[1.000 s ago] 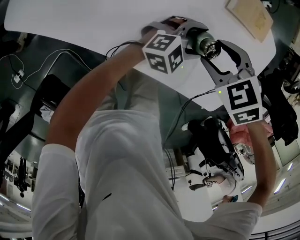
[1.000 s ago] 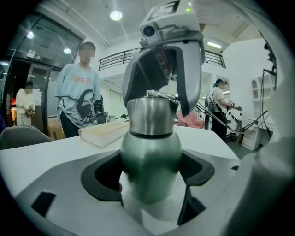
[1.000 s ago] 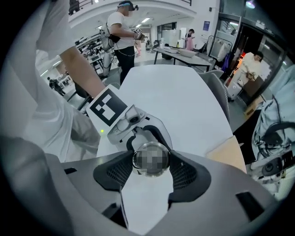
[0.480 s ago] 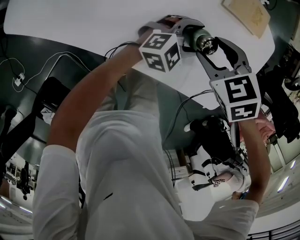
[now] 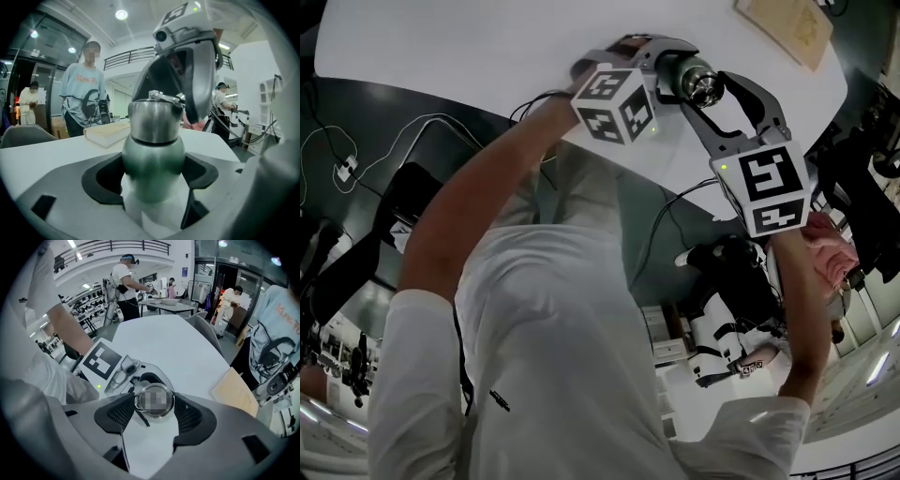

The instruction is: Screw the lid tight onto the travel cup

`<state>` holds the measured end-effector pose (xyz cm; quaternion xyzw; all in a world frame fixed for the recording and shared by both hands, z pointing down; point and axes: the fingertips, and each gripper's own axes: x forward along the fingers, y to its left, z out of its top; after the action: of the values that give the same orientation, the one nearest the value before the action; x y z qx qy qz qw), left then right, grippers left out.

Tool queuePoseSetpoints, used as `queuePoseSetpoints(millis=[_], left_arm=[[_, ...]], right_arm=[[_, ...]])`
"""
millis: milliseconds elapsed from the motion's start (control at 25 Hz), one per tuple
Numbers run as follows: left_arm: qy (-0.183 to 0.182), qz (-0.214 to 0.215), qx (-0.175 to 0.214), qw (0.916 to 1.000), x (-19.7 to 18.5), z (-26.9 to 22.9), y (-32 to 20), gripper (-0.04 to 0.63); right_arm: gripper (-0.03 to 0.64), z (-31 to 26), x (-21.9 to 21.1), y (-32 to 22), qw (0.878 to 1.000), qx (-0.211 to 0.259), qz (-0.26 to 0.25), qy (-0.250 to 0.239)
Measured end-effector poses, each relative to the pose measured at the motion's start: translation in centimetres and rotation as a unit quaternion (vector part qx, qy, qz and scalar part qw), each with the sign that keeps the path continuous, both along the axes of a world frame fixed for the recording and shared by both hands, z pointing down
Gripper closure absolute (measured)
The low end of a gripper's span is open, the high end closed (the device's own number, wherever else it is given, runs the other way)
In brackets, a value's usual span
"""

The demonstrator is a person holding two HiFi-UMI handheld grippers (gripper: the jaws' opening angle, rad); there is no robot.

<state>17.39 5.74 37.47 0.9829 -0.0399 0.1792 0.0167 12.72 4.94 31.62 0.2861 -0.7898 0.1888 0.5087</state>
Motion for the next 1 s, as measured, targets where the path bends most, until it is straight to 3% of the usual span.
queuePoseSetpoints(millis=[160,520,680,840,880,960,1000], left_arm=[[-0.008,-0.014,-0.032,0.9994,-0.8,-0.1,-0.1,0.229],[-0.035,-0.030,-0.050,0.9977,-3.4,-1.5,0.8,0.229],[-0.040,-0.063,-0.077,0.9943,-6.2,-2.6,1.3,0.229],[-0.034,-0.101,-0.100,0.9892,-9.6,-4.8,1.7,0.232],[-0.030,-0.113,-0.103,0.9878,-10.5,-5.7,1.7,0.245],[-0.019,-0.138,-0.100,0.9851,-12.5,-7.7,1.4,0.370],[-0.013,-0.149,-0.096,0.9841,-13.4,-8.8,1.2,0.393]], right_arm=[[0.353,0.3,-0.8,-0.1,0.999,0.009,0.024,-0.025],[0.350,-0.5,1.9,-0.3,0.993,0.074,0.090,0.000],[0.350,-2.9,2.2,0.3,0.986,0.099,0.132,-0.028],[0.350,-6.1,2.3,1.2,0.971,0.142,0.184,-0.058],[0.350,-7.0,2.2,1.4,0.966,0.153,0.200,-0.066],[0.350,-8.8,1.7,1.8,0.953,0.176,0.230,-0.086],[0.350,-9.7,1.4,2.0,0.946,0.188,0.246,-0.096]])
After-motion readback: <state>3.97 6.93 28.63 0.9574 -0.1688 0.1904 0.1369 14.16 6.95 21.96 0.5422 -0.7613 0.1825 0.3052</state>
